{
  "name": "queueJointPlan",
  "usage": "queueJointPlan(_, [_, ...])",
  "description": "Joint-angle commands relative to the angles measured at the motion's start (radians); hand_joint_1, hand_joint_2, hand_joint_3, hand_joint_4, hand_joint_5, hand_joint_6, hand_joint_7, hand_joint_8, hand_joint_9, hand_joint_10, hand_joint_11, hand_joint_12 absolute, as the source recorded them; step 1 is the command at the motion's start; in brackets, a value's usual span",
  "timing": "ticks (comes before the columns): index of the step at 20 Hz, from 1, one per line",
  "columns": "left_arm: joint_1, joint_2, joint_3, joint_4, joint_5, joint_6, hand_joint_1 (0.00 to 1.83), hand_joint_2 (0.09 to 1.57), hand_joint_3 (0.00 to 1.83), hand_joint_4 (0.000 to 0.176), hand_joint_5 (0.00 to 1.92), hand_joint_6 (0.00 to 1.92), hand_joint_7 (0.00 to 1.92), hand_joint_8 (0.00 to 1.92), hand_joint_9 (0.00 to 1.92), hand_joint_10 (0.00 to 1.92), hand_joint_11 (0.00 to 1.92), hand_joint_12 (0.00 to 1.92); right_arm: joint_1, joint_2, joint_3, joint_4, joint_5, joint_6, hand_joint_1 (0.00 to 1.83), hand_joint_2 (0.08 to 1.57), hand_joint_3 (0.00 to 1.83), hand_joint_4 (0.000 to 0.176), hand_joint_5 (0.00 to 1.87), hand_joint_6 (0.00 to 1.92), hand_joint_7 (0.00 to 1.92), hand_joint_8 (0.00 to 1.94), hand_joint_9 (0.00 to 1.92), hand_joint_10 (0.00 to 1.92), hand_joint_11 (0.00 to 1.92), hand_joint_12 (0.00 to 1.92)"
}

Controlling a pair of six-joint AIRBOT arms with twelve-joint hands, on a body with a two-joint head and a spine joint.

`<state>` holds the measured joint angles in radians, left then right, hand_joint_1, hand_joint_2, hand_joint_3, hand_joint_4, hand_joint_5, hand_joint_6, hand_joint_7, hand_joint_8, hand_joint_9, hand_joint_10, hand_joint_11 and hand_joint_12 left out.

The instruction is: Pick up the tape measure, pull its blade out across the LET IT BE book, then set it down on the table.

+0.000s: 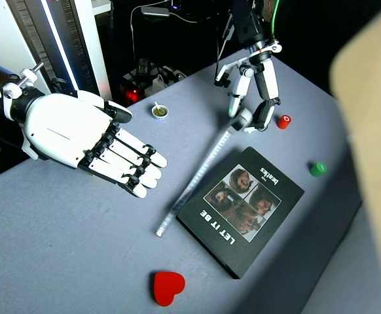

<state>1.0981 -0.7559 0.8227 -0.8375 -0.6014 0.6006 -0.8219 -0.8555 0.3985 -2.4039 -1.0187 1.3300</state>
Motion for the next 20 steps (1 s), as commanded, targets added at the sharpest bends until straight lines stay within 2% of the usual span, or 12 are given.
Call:
queueJointPlan(1, [-0.001, 0.003, 0.001, 0.019, -0.090, -0.010, 0.89, 1.19, 0.00, 0.000, 0.72, 0.02, 0.74, 0.00, 0.69, 0.00, 0.34, 0.86, 0.006, 0.000, -0.005, -0.071, -0.084, 0.005, 0.08, 1.06, 0.01, 0.000, 0.16, 0.00, 0.19, 0.00, 0.14, 0.00, 0.00, 0.65])
queueJointPlan(3, [0.000, 0.004, 0.004, 0.041, -0.119, -0.028, 0.79, 1.17, 0.00, 0.000, 0.67, 0.00, 0.66, 0.00, 0.63, 0.00, 0.29, 0.83, 0.006, 0.000, -0.005, -0.071, -0.084, 0.006, 0.08, 1.06, 0.01, 0.000, 0.16, 0.00, 0.19, 0.00, 0.14, 0.00, 0.00, 0.65])
queueJointPlan(4, [0.001, 0.004, 0.011, 0.064, -0.141, -0.050, 0.51, 1.17, 0.00, 0.000, 0.47, 0.00, 0.46, 0.00, 0.43, 0.00, 0.08, 0.74, 0.006, 0.000, -0.005, -0.071, -0.084, 0.006, 0.08, 1.06, 0.01, 0.000, 0.17, 0.00, 0.19, 0.00, 0.15, 0.00, 0.00, 0.65])
queueJointPlan(7, [-0.035, 0.016, 0.047, 0.109, -0.127, -0.060, 0.31, 1.13, 0.00, 0.000, 0.24, 0.00, 0.25, 0.00, 0.22, 0.00, 0.00, 0.56, 0.006, 0.000, -0.005, -0.071, -0.083, 0.006, 0.08, 1.06, 0.01, 0.000, 0.17, 0.00, 0.19, 0.00, 0.15, 0.00, 0.00, 0.65])
queueJointPlan(10, [-0.115, 0.026, 0.084, 0.119, -0.100, -0.019, 0.27, 1.10, 0.00, 0.000, 0.20, 0.00, 0.24, 0.00, 0.20, 0.00, 0.00, 0.49, 0.005, 0.000, -0.005, -0.071, -0.083, 0.006, 0.08, 1.06, 0.00, 0.000, 0.17, 0.00, 0.19, 0.00, 0.15, 0.00, 0.00, 0.65])
queueJointPlan(13, [-0.212, 0.045, 0.085, 0.114, -0.054, 0.109, 0.27, 1.10, 0.00, 0.000, 0.22, 0.00, 0.27, 0.01, 0.23, 0.01, 0.00, 0.55, 0.005, 0.000, -0.005, -0.072, -0.082, 0.005, 0.08, 1.06, 0.00, 0.000, 0.17, 0.00, 0.19, 0.00, 0.15, 0.00, 0.00, 0.67])
queueJointPlan(15, [-0.298, 0.053, 0.070, 0.058, -0.014, 0.272, 0.27, 1.10, 0.00, 0.000, 0.25, 0.00, 0.29, 0.00, 0.26, 0.01, 0.00, 0.61, 0.005, 0.000, -0.005, -0.072, -0.082, 0.005, 0.09, 1.06, 0.00, 0.000, 0.18, 0.00, 0.19, 0.00, 0.15, 0.00, 0.00, 0.69])
queueJointPlan(16, [-0.331, 0.049, 0.049, -0.018, -0.027, 0.406, 0.27, 1.10, 0.00, 0.000, 0.26, 0.00, 0.29, 0.00, 0.26, 0.00, 0.00, 0.63, 0.004, 0.001, -0.005, -0.072, -0.083, 0.005, 0.09, 1.06, 0.00, 0.000, 0.20, 0.01, 0.21, 0.01, 0.16, 0.01, 0.00, 0.70])
queueJointPlan(17, [-0.367, 0.049, 0.017, -0.131, -0.027, 0.575, 0.27, 1.10, 0.00, 0.000, 0.27, 0.01, 0.29, 0.00, 0.26, 0.00, 0.00, 0.64, 0.004, 0.001, -0.005, -0.072, -0.083, 0.005, 0.09, 1.06, 0.00, 0.000, 0.24, 0.02, 0.24, 0.01, 0.18, 0.01, 0.00, 0.73])
queueJointPlan(18, [-0.413, 0.049, -0.014, -0.252, -0.020, 0.792, 0.28, 1.09, 0.00, 0.000, 0.32, 0.01, 0.34, 0.00, 0.30, 0.01, 0.02, 0.64, 0.004, 0.001, -0.005, -0.072, -0.083, 0.005, 0.12, 1.05, 0.00, 0.000, 0.30, 0.02, 0.30, 0.02, 0.23, 0.02, 0.00, 0.82])
queueJointPlan(19, [-0.475, 0.049, -0.042, -0.394, 0.004, 1.021, 0.30, 1.08, 0.00, 0.000, 0.37, 0.01, 0.41, 0.01, 0.38, 0.01, 0.06, 0.64, 0.004, 0.001, -0.005, -0.072, -0.083, 0.005, 0.16, 1.05, 0.00, 0.000, 0.37, 0.02, 0.39, 0.01, 0.32, 0.02, 0.01, 0.96])
queueJointPlan(20, [-0.541, 0.049, -0.066, -0.533, 0.032, 1.242, 0.31, 1.10, 0.00, 0.000, 0.44, 0.01, 0.52, 0.01, 0.52, 0.03, 0.16, 0.66, 0.004, 0.001, -0.005, -0.072, -0.084, 0.005, 0.23, 1.06, 0.00, 0.000, 0.50, 0.02, 0.57, 0.03, 0.53, 0.07, 0.16, 1.09])
